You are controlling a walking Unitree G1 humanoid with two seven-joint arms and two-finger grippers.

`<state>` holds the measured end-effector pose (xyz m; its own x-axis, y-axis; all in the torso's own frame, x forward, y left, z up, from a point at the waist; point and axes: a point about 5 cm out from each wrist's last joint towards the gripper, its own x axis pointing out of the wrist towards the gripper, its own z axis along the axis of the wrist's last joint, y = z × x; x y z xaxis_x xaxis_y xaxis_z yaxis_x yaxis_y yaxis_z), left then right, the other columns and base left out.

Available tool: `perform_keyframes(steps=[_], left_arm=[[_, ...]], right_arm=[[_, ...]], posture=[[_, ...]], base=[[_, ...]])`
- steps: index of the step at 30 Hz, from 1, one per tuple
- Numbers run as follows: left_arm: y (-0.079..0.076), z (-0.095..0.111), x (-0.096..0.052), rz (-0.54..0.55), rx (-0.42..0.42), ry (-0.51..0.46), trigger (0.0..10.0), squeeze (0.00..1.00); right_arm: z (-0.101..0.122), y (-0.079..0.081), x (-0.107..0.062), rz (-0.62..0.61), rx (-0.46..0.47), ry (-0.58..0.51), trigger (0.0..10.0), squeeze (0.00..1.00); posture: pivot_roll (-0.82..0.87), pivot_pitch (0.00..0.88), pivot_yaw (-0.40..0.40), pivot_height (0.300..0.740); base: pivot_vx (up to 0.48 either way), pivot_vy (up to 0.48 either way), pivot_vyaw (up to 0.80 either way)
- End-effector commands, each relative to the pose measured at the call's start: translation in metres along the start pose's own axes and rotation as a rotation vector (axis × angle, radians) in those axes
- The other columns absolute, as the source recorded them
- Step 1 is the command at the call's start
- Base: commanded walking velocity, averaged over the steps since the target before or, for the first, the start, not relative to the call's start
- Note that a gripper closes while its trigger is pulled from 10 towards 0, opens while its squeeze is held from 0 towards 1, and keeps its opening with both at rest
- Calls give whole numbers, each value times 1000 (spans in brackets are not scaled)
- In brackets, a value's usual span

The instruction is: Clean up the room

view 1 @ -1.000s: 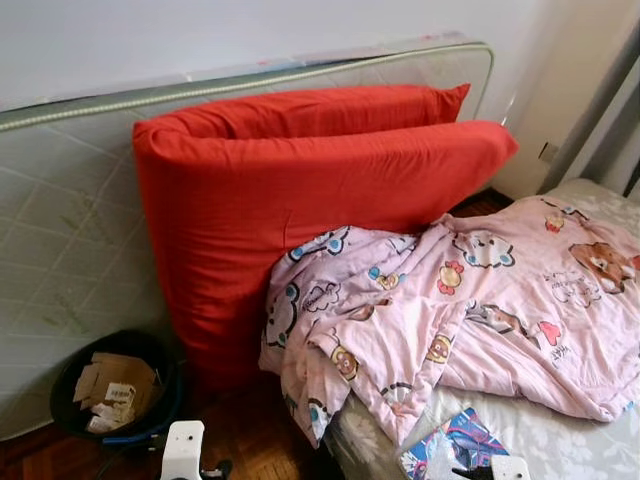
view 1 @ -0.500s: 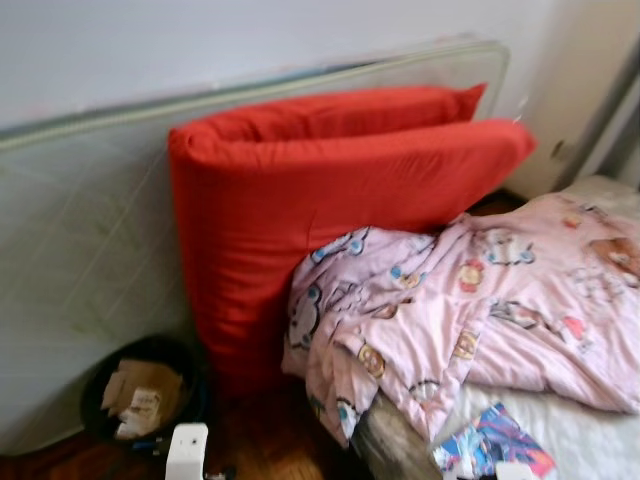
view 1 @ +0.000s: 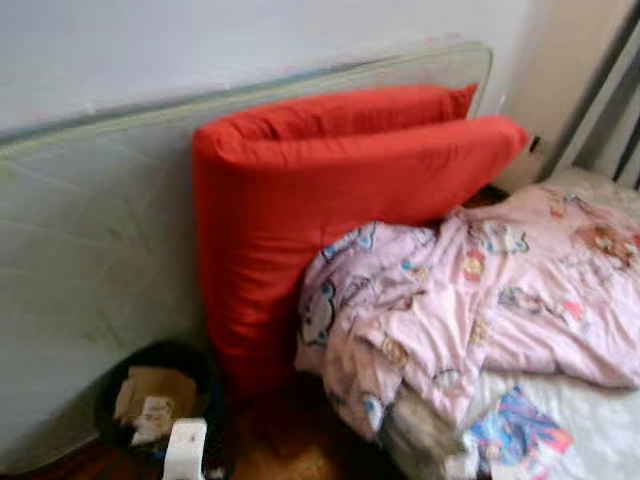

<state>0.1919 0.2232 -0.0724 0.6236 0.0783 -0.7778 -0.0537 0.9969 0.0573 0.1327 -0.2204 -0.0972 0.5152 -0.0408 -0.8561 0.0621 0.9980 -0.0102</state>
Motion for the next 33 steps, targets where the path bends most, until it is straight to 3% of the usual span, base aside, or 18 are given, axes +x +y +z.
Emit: perform_keyframes(steps=[1, 33], left_arm=[[-2, -3, 0, -5, 13, 18, 10000, 0], [-2, -4, 0, -9, 10, 21, 10000, 0]], right_arm=[[6, -4, 0, -9, -10, -14, 10000, 0], [5, -5, 0, -9, -6, -13, 10000, 0]], posture=[[0, 0, -52, 709], [2, 0, -52, 709]], base=[[0, 349, 0], [0, 345, 0]])
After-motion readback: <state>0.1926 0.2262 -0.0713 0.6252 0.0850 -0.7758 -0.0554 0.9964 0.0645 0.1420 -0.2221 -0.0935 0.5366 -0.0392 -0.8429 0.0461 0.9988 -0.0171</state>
